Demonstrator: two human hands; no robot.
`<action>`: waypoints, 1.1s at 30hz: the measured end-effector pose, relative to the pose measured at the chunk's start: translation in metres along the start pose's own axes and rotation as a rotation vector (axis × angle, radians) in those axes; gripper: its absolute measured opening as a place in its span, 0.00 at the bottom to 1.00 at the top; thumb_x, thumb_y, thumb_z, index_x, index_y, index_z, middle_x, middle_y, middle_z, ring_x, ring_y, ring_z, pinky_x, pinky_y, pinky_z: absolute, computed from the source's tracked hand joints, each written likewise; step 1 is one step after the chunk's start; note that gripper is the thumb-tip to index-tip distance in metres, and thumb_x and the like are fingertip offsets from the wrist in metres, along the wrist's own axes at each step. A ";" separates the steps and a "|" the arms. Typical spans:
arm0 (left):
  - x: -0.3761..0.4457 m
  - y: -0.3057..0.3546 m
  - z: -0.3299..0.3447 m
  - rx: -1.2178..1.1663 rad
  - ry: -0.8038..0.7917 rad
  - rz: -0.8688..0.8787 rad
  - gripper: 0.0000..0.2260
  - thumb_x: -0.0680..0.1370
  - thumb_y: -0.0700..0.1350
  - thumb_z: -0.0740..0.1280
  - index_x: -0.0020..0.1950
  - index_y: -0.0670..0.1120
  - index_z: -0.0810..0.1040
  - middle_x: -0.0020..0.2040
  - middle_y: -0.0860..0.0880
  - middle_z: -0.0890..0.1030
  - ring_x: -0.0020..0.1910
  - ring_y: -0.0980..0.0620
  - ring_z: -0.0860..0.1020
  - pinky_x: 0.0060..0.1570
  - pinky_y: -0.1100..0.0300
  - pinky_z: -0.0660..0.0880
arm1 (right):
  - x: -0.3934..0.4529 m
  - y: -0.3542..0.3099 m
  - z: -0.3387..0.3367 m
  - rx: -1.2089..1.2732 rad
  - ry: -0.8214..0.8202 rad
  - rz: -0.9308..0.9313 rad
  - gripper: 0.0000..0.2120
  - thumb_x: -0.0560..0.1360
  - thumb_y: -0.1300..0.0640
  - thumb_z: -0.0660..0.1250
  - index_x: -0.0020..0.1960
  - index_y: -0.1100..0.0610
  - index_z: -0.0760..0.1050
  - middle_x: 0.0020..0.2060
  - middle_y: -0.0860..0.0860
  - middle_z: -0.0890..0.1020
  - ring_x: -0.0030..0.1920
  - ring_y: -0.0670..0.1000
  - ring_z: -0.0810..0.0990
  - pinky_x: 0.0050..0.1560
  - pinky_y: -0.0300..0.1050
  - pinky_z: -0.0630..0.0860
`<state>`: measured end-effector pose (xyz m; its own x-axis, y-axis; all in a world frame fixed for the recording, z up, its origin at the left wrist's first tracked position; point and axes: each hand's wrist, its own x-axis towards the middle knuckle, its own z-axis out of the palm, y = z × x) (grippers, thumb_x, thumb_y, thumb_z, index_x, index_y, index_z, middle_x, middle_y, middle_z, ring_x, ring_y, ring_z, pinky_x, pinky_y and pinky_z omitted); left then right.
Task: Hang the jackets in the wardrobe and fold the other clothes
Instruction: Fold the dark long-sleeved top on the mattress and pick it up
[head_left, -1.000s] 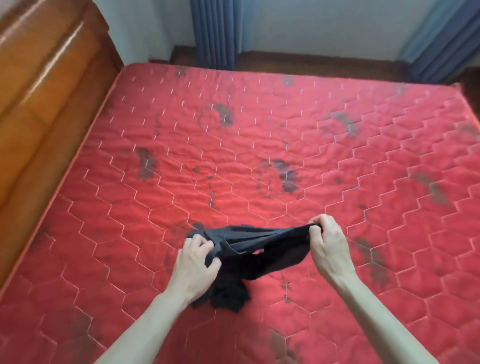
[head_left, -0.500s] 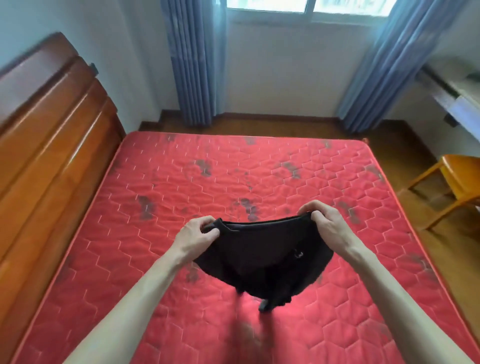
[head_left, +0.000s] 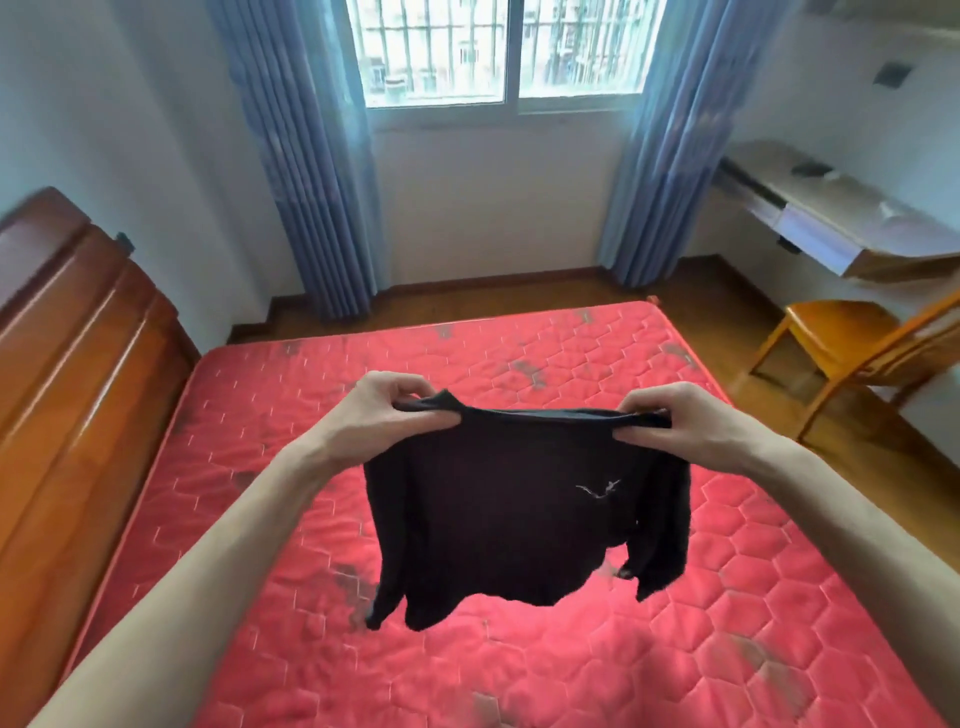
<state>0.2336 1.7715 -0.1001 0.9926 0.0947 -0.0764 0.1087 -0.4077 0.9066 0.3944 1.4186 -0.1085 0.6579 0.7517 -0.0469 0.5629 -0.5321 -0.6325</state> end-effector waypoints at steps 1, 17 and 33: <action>0.002 0.006 -0.003 0.012 0.013 0.011 0.07 0.76 0.51 0.78 0.47 0.48 0.87 0.44 0.42 0.87 0.42 0.51 0.85 0.42 0.56 0.81 | -0.002 0.001 -0.008 -0.039 0.008 -0.019 0.01 0.78 0.50 0.74 0.48 0.45 0.83 0.41 0.42 0.85 0.43 0.44 0.82 0.45 0.37 0.77; 0.015 0.002 -0.028 0.043 -0.086 -0.010 0.09 0.75 0.40 0.78 0.44 0.46 0.78 0.40 0.47 0.84 0.40 0.52 0.77 0.45 0.55 0.72 | 0.009 0.025 0.022 -0.180 0.224 0.133 0.04 0.81 0.59 0.67 0.53 0.51 0.74 0.39 0.49 0.84 0.40 0.52 0.84 0.42 0.51 0.79; -0.007 -0.016 -0.092 -0.065 0.000 -0.136 0.13 0.75 0.47 0.79 0.45 0.39 0.81 0.42 0.43 0.84 0.42 0.48 0.81 0.47 0.53 0.76 | 0.047 -0.022 -0.049 0.544 -0.262 0.090 0.17 0.74 0.57 0.80 0.60 0.59 0.82 0.53 0.60 0.87 0.51 0.55 0.87 0.52 0.45 0.83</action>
<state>0.2199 1.8607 -0.0764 0.9689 0.1451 -0.2005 0.2385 -0.3310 0.9130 0.4376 1.4460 -0.0586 0.5075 0.8203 -0.2635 0.1292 -0.3748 -0.9181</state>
